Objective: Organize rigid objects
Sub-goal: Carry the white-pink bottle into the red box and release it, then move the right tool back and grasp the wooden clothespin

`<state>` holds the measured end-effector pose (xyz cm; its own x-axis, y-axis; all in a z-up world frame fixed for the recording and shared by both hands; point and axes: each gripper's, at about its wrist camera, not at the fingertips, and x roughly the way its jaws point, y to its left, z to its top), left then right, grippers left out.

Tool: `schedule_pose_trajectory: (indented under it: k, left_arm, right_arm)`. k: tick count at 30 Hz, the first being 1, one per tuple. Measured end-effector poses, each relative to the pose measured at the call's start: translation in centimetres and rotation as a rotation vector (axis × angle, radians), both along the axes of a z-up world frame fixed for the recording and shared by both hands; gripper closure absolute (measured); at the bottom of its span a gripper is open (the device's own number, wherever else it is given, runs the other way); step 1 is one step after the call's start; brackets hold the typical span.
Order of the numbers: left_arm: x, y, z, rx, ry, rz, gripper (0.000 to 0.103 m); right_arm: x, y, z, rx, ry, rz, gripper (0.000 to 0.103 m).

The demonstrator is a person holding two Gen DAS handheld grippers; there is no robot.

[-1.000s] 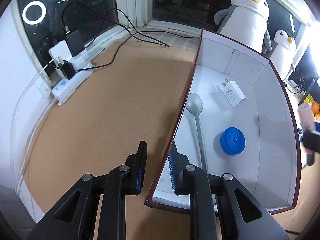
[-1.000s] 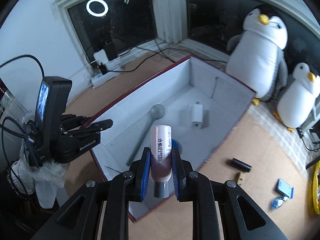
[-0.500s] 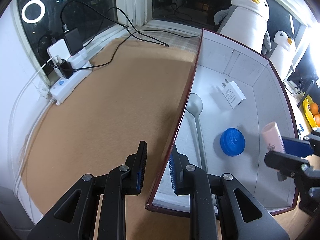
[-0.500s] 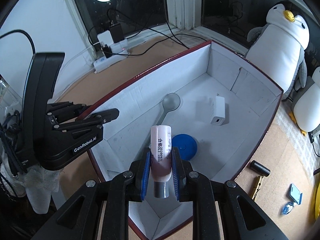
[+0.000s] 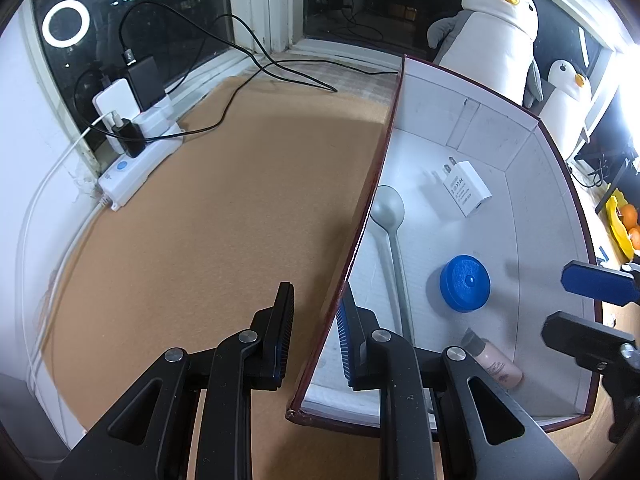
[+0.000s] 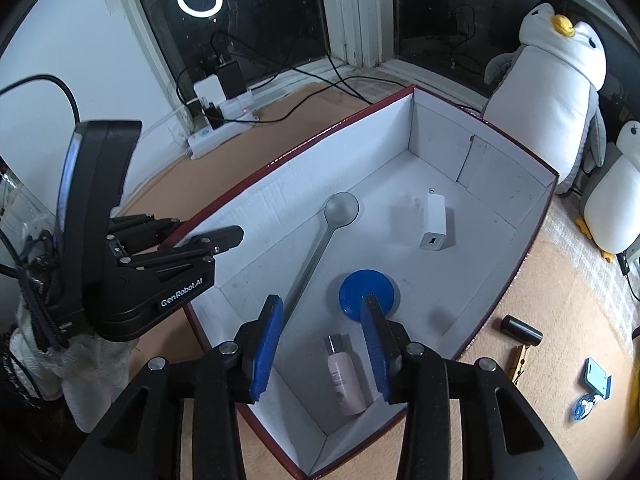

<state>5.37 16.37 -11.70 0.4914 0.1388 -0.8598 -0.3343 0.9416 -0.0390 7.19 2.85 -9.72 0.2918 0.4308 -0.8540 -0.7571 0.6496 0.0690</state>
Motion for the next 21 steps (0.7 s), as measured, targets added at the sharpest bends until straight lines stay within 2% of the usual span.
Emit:
schedule_pose_trajectory:
  k: [10,21]
  left_arm:
    - [0.0,0.0,-0.1,0.005,0.006,-0.008,0.084]
    - [0.4,-0.3,-0.3,0.016,0.023,-0.016,0.084]
  right_arm:
    - [0.3,-4.0,1.5,0.066,0.006,-0.091,0.064]
    - [1.9,-12.8,2.2,0.111,0.01,-0.293,0.06]
